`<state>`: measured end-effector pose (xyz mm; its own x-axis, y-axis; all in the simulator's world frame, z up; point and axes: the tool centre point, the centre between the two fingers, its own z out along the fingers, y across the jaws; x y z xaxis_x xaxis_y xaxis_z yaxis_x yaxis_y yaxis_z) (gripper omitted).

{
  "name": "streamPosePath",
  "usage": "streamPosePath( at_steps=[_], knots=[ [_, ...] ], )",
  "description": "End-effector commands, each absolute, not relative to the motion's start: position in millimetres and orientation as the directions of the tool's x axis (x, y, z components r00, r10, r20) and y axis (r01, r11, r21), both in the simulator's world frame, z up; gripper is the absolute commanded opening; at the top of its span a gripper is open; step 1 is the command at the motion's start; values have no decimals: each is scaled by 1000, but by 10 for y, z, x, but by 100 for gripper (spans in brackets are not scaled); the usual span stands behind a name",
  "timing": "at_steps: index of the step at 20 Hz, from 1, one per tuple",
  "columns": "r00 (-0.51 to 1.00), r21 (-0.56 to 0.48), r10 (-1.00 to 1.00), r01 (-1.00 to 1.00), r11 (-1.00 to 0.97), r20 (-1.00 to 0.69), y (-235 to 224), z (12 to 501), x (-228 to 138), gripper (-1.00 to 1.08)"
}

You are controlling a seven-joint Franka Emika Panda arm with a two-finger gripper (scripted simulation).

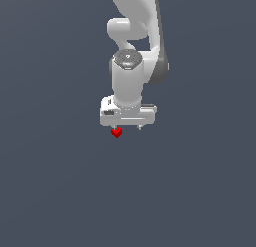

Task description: Pick up the red cube and move it to a goal position.

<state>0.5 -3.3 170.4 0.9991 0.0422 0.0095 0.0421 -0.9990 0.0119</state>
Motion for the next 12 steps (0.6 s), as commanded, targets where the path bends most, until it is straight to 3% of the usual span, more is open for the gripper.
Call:
streamPosePath(
  at_steps=[1,12],
  knots=[
    [999,12,42,42,-999,9,-33,1704,5,100],
    [998,11,-67,-68,-998,9,-156,1492,-73,100]
  ],
)
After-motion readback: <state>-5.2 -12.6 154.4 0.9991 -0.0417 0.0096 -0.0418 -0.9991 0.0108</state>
